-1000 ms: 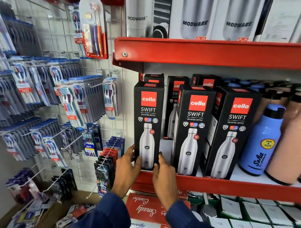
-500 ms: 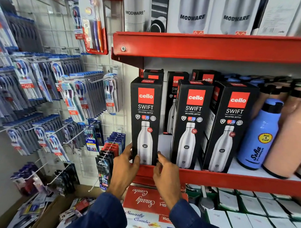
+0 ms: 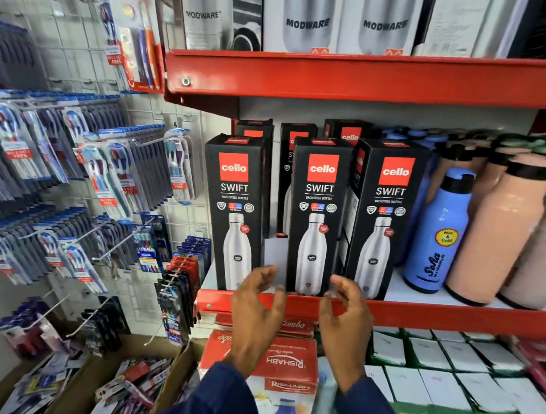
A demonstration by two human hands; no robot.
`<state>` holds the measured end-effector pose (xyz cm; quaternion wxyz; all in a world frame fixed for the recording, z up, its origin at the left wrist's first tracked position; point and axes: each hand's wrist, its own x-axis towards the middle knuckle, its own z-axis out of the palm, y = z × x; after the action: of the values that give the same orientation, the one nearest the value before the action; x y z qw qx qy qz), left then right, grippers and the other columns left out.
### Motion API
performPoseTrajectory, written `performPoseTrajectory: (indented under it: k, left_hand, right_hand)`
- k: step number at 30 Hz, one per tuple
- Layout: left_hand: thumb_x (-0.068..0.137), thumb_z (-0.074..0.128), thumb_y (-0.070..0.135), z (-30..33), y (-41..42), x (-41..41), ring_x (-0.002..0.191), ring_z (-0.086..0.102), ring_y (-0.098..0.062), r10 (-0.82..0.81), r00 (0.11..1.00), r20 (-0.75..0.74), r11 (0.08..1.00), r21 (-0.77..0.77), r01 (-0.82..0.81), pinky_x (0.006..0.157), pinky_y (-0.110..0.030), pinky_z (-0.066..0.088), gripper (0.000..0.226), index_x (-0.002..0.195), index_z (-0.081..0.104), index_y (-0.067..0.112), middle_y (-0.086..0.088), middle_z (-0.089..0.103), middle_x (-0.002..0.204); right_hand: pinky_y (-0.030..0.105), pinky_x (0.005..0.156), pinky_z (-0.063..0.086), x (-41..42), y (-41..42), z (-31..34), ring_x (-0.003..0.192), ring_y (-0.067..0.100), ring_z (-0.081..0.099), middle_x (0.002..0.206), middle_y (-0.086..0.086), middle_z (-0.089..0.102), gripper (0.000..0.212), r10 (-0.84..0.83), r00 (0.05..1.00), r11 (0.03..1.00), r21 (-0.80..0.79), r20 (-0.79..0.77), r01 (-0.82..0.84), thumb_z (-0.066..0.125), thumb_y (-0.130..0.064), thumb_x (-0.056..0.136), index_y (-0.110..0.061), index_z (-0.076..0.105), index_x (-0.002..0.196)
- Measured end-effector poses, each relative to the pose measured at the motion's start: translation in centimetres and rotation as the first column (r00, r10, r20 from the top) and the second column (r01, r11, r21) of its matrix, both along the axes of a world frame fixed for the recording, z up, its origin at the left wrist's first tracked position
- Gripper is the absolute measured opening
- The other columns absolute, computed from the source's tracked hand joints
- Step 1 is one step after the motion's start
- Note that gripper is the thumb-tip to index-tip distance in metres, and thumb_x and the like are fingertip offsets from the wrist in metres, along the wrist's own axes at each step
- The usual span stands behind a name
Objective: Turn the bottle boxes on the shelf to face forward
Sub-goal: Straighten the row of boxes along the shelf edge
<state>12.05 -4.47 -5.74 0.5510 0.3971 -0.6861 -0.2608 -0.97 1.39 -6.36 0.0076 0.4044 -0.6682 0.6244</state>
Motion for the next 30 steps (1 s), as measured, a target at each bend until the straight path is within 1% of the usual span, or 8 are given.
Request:
performPoseTrajectory:
  k: [4,7,9,13,18,24,26,30]
  left_hand:
    - [0.091,0.064,0.016,0.6,0.0,-2.5,0.117,0.056,0.006,-0.084,0.993,0.085,0.994,0.076,0.078,0.103,-0.017,0.046,0.052,0.14,0.051,0.021,0.016,0.059,0.131]
    - [0.091,0.065,0.015,1.2,0.0,-3.6,0.091,0.058,0.017,-0.101,0.986,0.131,0.992,0.09,0.09,0.093,-0.011,0.05,0.052,0.139,0.049,0.025,0.029,0.059,0.107]
    - [0.09,0.064,0.013,1.2,-0.3,-3.9,0.087,0.063,0.011,-0.066,0.987,0.149,0.995,0.089,0.053,0.089,-0.015,0.053,0.046,0.135,0.055,0.017,0.022,0.064,0.102]
    - [0.091,0.062,0.01,0.9,-0.3,-3.7,0.075,0.062,0.018,-0.002,0.986,0.168,0.995,0.102,-0.016,0.071,0.007,0.041,0.044,0.135,0.057,0.009,0.01,0.071,0.106]
    - [0.093,0.062,0.018,0.6,-0.2,-3.2,0.114,0.066,-0.014,0.031,0.99,0.141,0.988,0.145,-0.052,0.098,-0.025,0.052,0.054,0.145,0.049,0.01,-0.005,0.067,0.134]
    - [0.094,0.061,0.018,0.4,0.9,-3.9,0.111,0.062,-0.009,0.048,0.987,0.155,0.987,0.146,-0.071,0.093,-0.018,0.047,0.056,0.147,0.046,0.009,-0.01,0.068,0.133]
    - [0.093,0.062,0.018,0.3,1.0,-3.5,0.115,0.065,-0.013,0.068,0.988,0.141,0.988,0.131,-0.087,0.098,-0.023,0.05,0.056,0.146,0.048,0.009,-0.009,0.067,0.134]
    - [0.087,0.066,0.006,0.5,1.9,-3.2,0.097,0.07,-0.011,0.206,0.975,-0.083,0.979,0.028,-0.204,0.089,-0.028,0.058,0.041,0.126,0.064,0.016,0.0,0.072,0.112]
  right_hand:
    - [0.04,0.102,0.049,-0.3,-0.4,-0.1,0.119,0.019,0.057,0.131,0.007,0.06,0.05,0.035,0.999,0.992,0.122,-0.038,-0.03,0.064,-0.021,0.087,-0.015,0.048,0.134]
    - [0.026,0.102,0.041,-0.9,-0.8,0.5,0.121,0.024,0.058,0.134,0.013,0.06,0.054,0.072,0.996,0.979,0.195,-0.051,-0.06,0.064,-0.019,0.088,-0.007,0.046,0.138]
    - [0.014,0.093,0.037,-1.1,-1.0,1.0,0.116,0.023,0.062,0.129,0.014,0.064,0.052,0.088,0.994,0.967,0.245,-0.064,-0.069,0.062,-0.016,0.088,-0.005,0.048,0.137]
    - [0.009,0.08,0.038,-1.6,-1.0,1.3,0.099,0.015,0.068,0.119,0.011,0.07,0.047,0.119,0.989,0.957,0.274,-0.087,-0.092,0.059,-0.015,0.089,-0.008,0.051,0.135]
    - [0.013,0.086,0.045,-1.9,-1.1,0.7,0.104,0.014,0.068,0.12,0.01,0.07,0.047,0.156,0.985,0.958,0.253,-0.073,-0.132,0.06,-0.013,0.088,-0.013,0.053,0.135]
    - [-0.006,0.061,0.038,-3.1,-0.6,0.3,0.069,-0.003,0.056,0.112,0.007,0.073,0.046,0.189,0.979,0.953,0.254,-0.077,-0.164,0.061,-0.012,0.088,-0.013,0.053,0.134]
    - [-0.006,0.063,0.039,-2.9,-0.4,0.3,0.063,-0.006,0.057,0.113,0.006,0.073,0.046,0.203,0.977,0.957,0.226,-0.071,-0.183,0.062,-0.011,0.088,-0.013,0.055,0.133]
    - [0.011,0.086,0.052,-3.2,0.9,0.2,0.096,0.001,0.068,0.111,-0.002,0.074,0.037,0.197,0.98,0.977,0.084,-0.032,-0.194,0.064,-0.006,0.085,-0.016,0.065,0.122]
